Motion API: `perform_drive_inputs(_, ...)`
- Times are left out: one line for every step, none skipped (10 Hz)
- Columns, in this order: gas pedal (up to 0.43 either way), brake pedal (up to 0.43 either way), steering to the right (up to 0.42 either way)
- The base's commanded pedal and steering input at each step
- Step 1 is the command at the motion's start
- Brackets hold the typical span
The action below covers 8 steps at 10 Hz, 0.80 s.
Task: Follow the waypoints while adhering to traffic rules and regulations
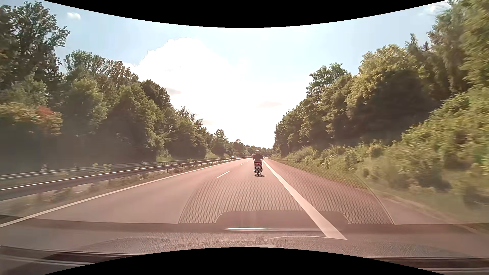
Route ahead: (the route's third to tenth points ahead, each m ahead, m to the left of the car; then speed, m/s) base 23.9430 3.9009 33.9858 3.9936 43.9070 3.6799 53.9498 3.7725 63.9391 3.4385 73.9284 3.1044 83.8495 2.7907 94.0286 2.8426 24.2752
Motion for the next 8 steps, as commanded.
perform_drive_inputs(0.197,0.012,-0.002)
perform_drive_inputs(0.197,0.006,-0.002)
perform_drive_inputs(0.177,0.012,-0.002)
perform_drive_inputs(0.169,0.012,-0.002)
perform_drive_inputs(0.157,0.012,-0.002)
perform_drive_inputs(0.157,0.012,-0.002)
perform_drive_inputs(0.157,0.012,-0.002)
perform_drive_inputs(0.157,0.012,-0.002)
